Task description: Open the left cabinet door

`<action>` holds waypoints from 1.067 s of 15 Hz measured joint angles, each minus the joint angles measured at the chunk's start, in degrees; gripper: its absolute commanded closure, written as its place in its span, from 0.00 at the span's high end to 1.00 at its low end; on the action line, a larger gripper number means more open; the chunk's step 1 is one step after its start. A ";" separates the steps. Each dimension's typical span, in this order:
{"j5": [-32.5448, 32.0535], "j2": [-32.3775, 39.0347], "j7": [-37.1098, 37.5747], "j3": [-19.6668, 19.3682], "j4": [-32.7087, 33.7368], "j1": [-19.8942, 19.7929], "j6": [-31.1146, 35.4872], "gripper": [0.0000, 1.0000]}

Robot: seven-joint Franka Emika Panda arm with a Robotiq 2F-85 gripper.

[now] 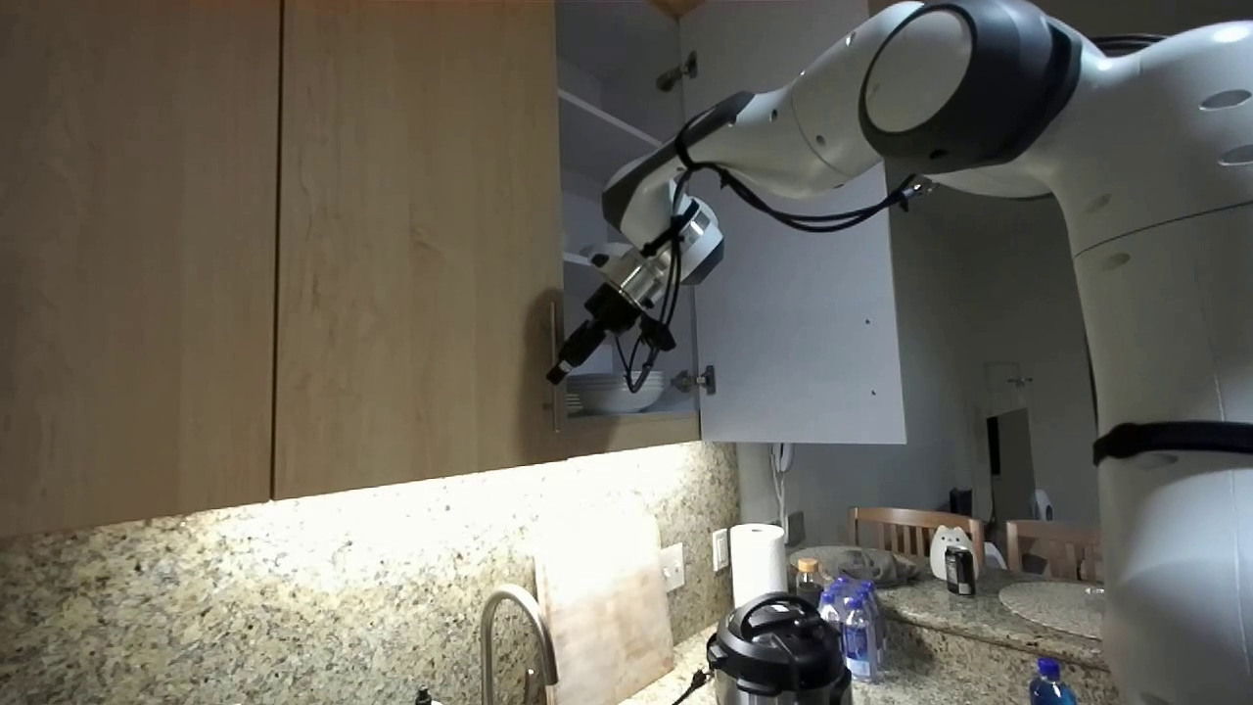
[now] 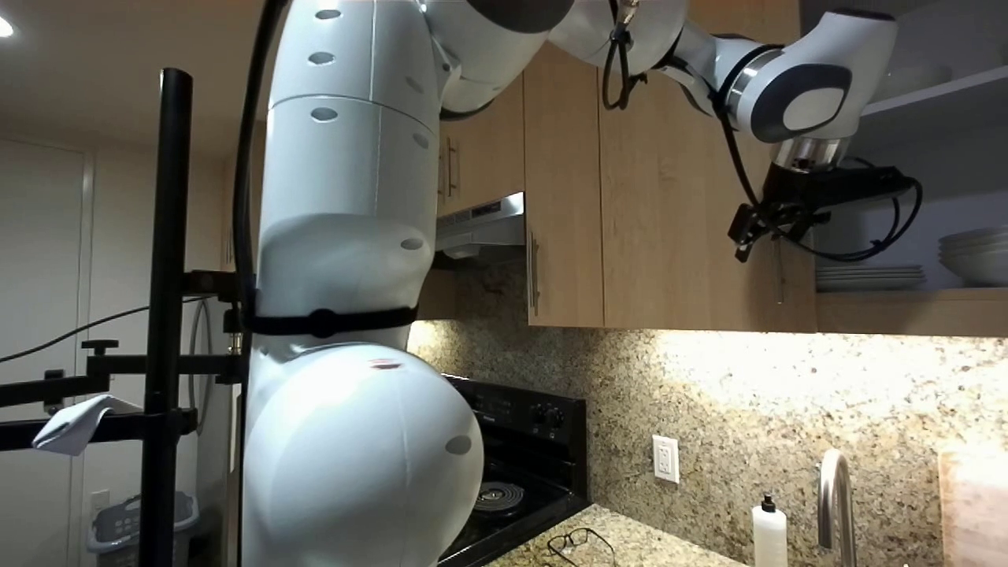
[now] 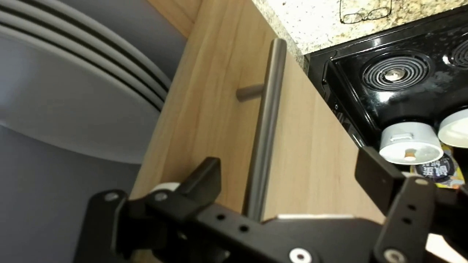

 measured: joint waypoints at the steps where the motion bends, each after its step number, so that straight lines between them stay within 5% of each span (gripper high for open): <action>1: 0.18 -0.36 0.80 0.28 -0.82 0.09 1.25 1.00; 16: 3.67 -4.19 1.59 1.17 -8.31 1.42 6.77 1.00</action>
